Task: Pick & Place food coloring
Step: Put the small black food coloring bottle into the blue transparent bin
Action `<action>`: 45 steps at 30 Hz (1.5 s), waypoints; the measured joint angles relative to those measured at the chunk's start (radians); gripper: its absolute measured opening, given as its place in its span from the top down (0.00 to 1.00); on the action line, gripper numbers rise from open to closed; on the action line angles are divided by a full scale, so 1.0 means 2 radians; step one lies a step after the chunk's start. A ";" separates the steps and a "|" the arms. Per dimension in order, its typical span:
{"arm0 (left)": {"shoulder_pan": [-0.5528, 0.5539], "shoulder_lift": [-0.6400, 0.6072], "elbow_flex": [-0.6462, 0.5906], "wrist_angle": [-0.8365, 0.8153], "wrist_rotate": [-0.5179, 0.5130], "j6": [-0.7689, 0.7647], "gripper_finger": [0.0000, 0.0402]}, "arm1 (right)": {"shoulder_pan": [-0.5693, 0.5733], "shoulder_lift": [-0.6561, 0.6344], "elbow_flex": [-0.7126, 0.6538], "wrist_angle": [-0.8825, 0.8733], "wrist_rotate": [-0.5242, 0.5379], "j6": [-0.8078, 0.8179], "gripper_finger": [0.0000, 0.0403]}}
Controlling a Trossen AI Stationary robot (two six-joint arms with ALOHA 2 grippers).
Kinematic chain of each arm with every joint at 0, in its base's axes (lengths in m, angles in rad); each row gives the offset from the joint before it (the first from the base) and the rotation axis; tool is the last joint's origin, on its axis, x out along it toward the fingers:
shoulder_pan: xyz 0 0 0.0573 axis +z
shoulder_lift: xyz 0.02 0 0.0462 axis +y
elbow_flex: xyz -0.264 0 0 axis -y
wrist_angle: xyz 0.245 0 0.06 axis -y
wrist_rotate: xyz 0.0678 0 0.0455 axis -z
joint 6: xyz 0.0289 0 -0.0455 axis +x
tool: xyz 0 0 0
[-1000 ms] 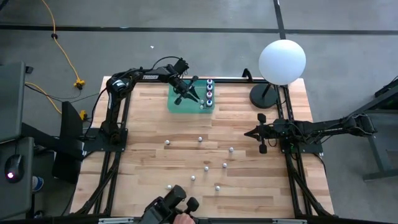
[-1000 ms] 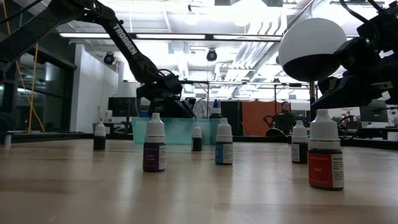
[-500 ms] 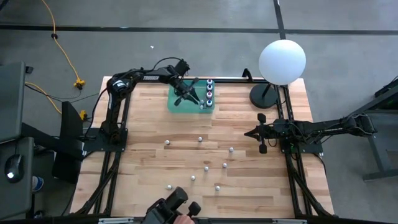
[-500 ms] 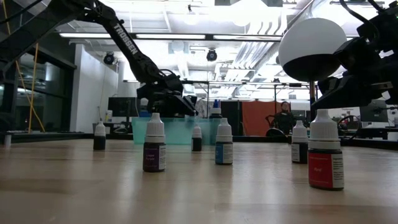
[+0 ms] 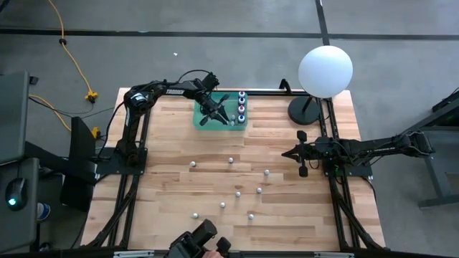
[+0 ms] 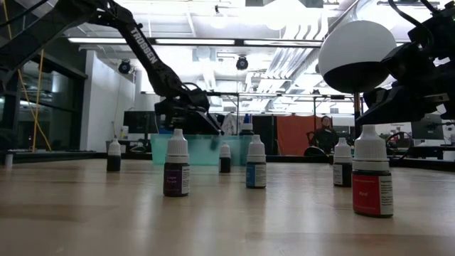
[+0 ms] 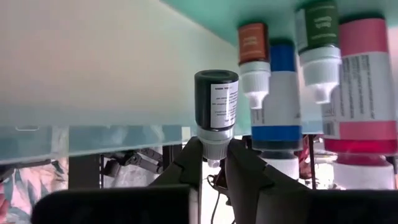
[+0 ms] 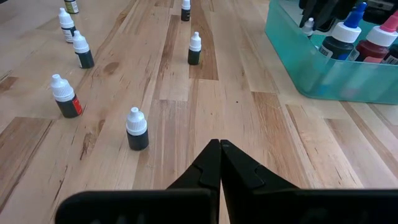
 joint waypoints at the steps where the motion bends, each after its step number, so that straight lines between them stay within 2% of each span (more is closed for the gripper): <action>1: 0.000 0.000 -0.001 0.000 0.000 -0.001 0.90 | 0.000 0.000 0.000 0.000 0.000 0.000 1.00; 7: 0.000 0.000 -0.002 0.001 0.004 -0.004 0.82 | 0.000 0.000 0.000 0.000 0.000 0.000 1.00; 17: -0.003 0.000 -0.002 0.001 0.019 -0.026 0.81 | 0.000 0.000 0.000 0.000 0.000 0.000 1.00; 45: -0.007 0.000 -0.002 0.003 0.007 -0.031 0.81 | 0.000 0.000 0.000 0.000 0.000 0.000 1.00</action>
